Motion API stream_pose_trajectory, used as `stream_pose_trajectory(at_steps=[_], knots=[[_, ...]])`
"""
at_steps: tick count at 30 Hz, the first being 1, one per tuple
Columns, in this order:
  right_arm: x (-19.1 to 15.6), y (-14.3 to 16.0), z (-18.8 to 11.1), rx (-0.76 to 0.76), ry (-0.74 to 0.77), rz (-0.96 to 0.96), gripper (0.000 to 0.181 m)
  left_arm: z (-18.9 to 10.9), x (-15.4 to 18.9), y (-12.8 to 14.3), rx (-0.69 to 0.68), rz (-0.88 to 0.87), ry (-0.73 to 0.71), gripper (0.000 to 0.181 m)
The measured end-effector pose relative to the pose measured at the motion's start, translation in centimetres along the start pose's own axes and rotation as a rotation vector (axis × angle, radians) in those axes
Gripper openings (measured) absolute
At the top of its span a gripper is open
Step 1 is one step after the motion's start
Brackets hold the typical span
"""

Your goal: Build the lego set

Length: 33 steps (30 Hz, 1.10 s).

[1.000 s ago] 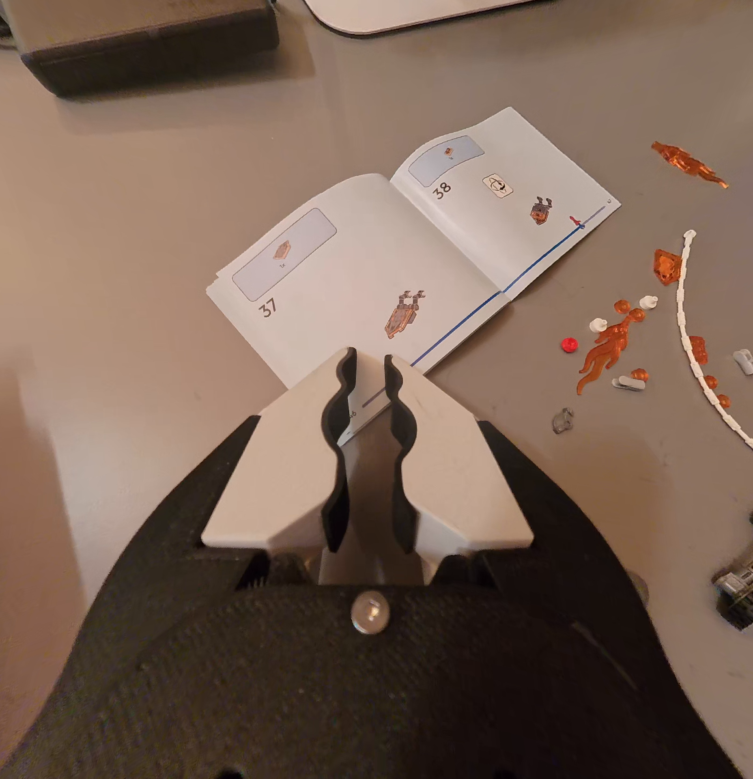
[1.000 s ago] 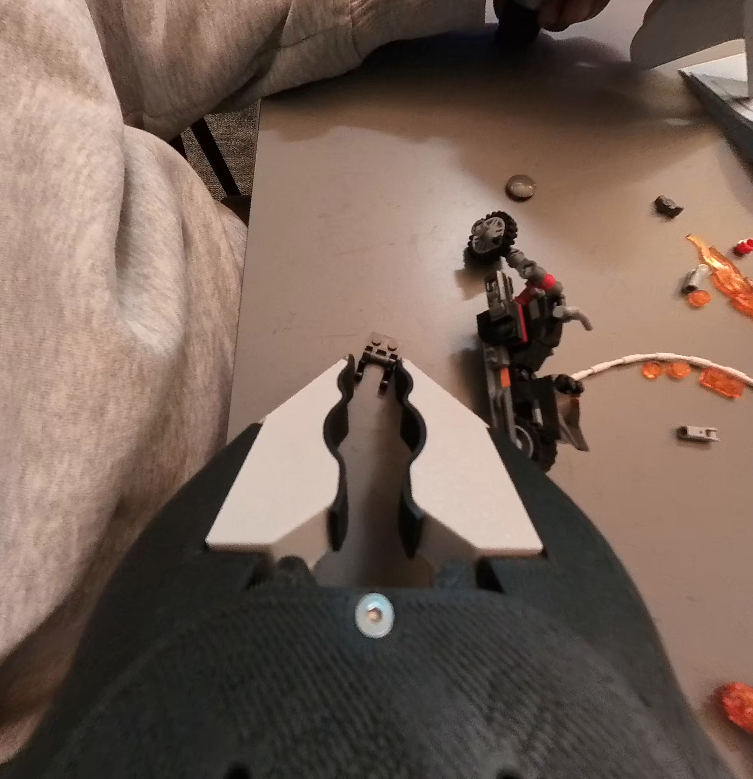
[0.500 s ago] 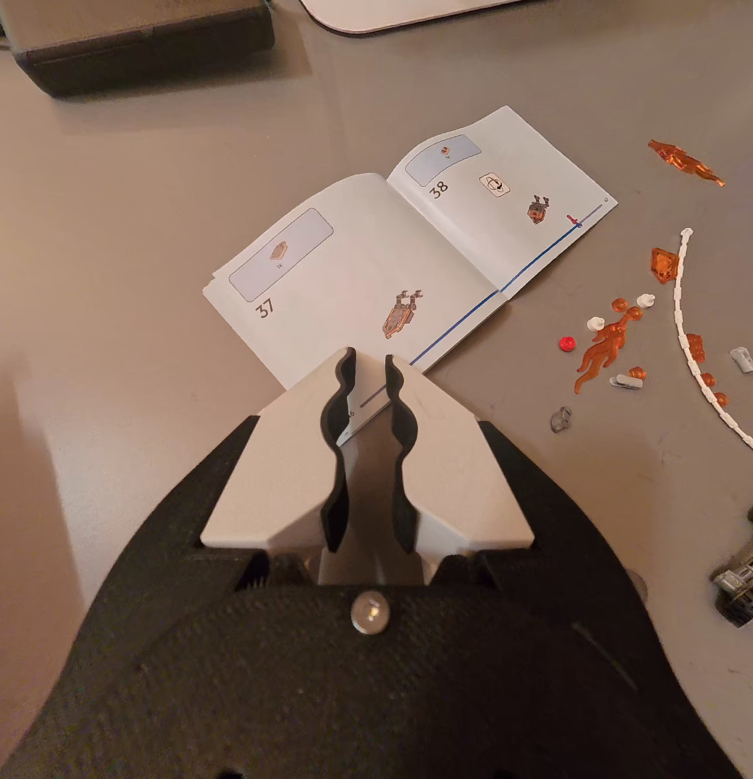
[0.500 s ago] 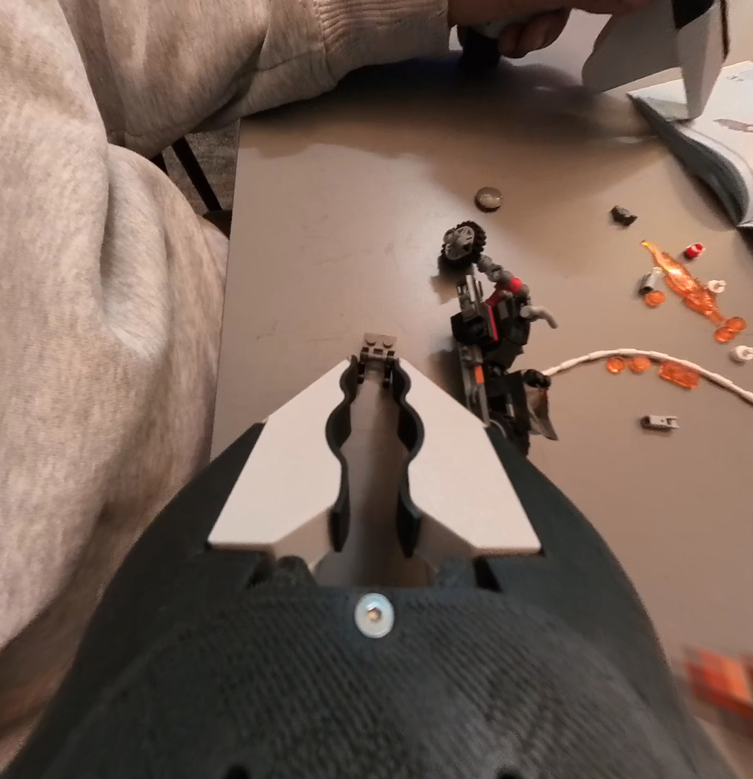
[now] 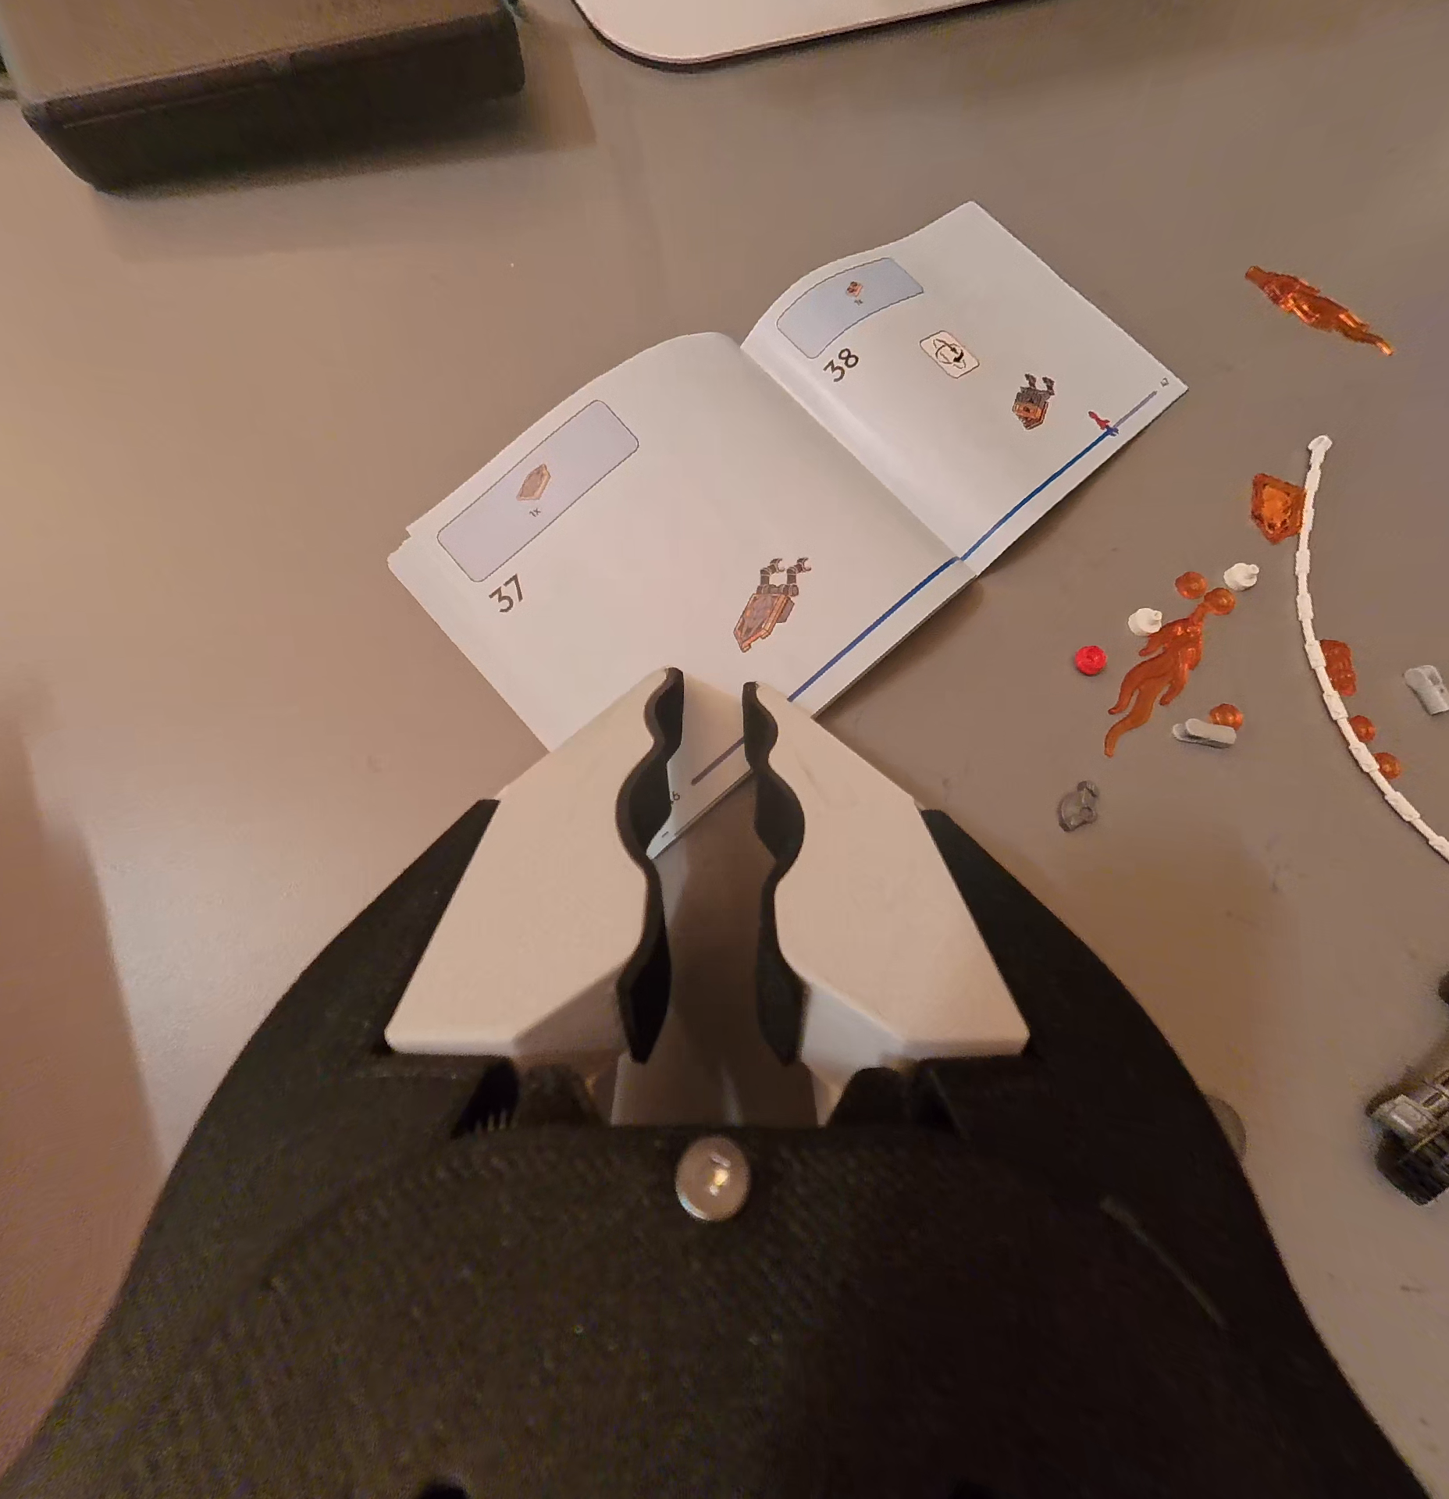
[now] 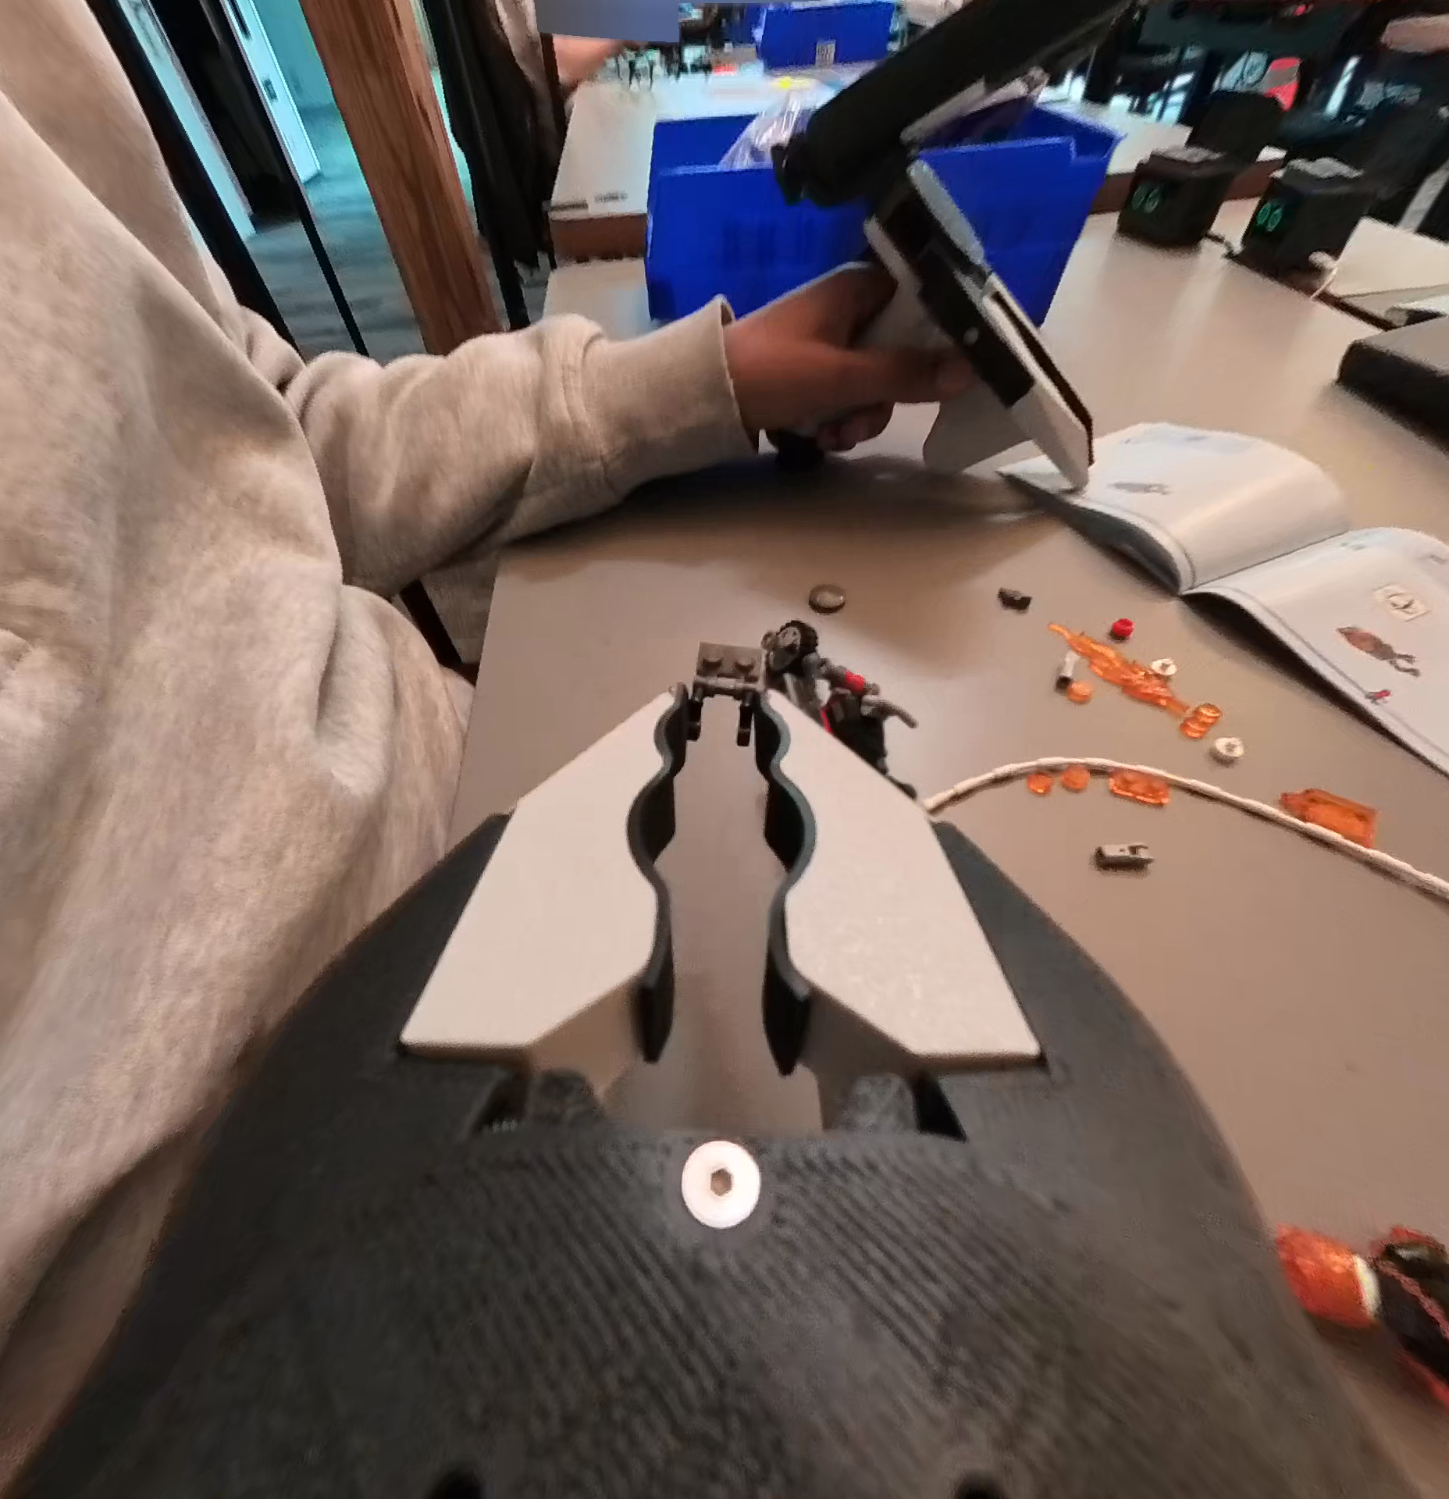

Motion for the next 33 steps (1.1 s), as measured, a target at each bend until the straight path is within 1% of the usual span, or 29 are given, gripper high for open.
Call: stream_pose_trajectory(at_steps=[4,12,14,16,18,23,25,28,33], knots=[[0.3,-0.3,-0.6,0.054,0.002,0.025,0.013,0.0,0.0,0.0,0.0,0.002,-0.001,0.013],[0.5,-0.3,-1.1,0.082,0.006,0.04,0.013,-0.1,0.0,-0.2,0.02,0.002,-0.014,0.016],[0.8,-0.4,-1.4,0.103,0.008,0.056,0.013,-0.5,-0.1,-0.5,0.069,0.009,-0.028,0.02],[1.1,-0.5,-1.7,0.128,0.013,0.078,0.013,-1.3,-0.1,-1.2,0.14,0.021,-0.046,0.026],[1.2,-0.7,-2.1,0.159,0.014,0.103,0.013,-2.2,0.0,-1.8,0.221,0.03,-0.045,0.028],[1.6,-1.1,-3.0,0.245,-0.01,0.175,0.013,-3.8,1.5,-3.0,0.37,0.069,0.066,0.037],[1.8,-1.2,-3.3,0.274,-0.017,0.196,0.013,-4.0,1.8,-3.1,0.391,0.087,0.072,0.037],[2.0,-1.3,-3.6,0.302,-0.015,0.216,0.013,-3.9,1.8,-3.0,0.386,0.096,0.064,0.037],[2.2,-1.3,-3.7,0.309,-0.007,0.221,0.013,-4.0,1.8,-3.1,0.392,0.089,0.078,0.036]])
Point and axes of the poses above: each gripper's, where its closed fingertips meet, z out along the fingers, y out of its underside, x = y × z across the jaws, the point moved 6 cm from there along -z, back along the fingers, and after that the axes turned 1 degree about -x, right-handed, at the moved point
